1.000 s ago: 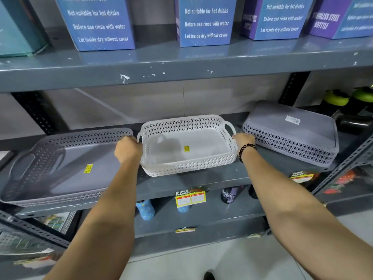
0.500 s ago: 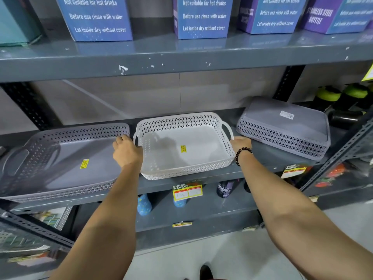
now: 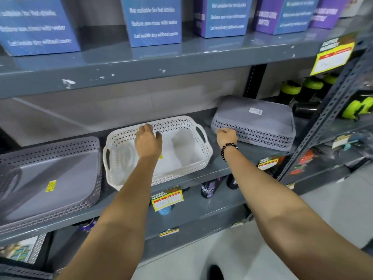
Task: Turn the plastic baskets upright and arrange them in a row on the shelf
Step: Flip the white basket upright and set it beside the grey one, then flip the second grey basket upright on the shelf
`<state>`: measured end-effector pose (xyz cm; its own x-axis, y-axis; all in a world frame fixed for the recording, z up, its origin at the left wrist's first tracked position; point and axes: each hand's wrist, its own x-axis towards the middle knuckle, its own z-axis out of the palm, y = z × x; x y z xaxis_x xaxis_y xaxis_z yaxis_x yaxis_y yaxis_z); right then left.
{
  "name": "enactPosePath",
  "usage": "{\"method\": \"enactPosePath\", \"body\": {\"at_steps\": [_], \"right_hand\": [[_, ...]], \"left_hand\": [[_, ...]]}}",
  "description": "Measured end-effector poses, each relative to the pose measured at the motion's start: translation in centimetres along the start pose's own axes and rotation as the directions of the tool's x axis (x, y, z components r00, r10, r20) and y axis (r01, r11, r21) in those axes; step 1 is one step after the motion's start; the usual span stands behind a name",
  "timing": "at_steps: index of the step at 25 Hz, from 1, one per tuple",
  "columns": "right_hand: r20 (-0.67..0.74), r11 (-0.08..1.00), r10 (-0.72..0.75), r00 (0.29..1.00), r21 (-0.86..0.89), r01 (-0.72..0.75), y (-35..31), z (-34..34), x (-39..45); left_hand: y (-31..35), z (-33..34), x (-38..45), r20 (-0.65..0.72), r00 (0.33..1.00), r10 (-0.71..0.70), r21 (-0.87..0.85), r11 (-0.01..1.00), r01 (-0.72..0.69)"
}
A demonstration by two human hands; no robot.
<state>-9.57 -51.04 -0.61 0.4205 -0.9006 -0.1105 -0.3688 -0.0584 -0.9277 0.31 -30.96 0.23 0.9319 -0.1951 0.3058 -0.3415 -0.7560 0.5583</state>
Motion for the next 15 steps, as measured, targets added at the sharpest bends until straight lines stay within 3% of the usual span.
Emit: {"method": "enactPosePath", "body": {"at_steps": [8, 13, 15], "right_hand": [[-0.07, 0.991, -0.071, 0.995, -0.115, 0.062, 1.7, -9.1, 9.2], [-0.139, 0.916, -0.204, 0.969, -0.377, 0.139, 2.2, -14.8, 16.9], [-0.13, 0.891, -0.198, 0.972, -0.437, 0.123, 2.4, -16.0, 19.5]], "left_hand": [[14.3, 10.0, 1.8, 0.126, 0.975, 0.183, -0.086, 0.981, -0.173], [20.5, 16.4, 4.7, 0.186, 0.973, 0.136, -0.089, 0.989, -0.121], [22.0, 18.0, 5.9, 0.255, 0.966, 0.038, -0.104, 0.995, -0.012]]}}
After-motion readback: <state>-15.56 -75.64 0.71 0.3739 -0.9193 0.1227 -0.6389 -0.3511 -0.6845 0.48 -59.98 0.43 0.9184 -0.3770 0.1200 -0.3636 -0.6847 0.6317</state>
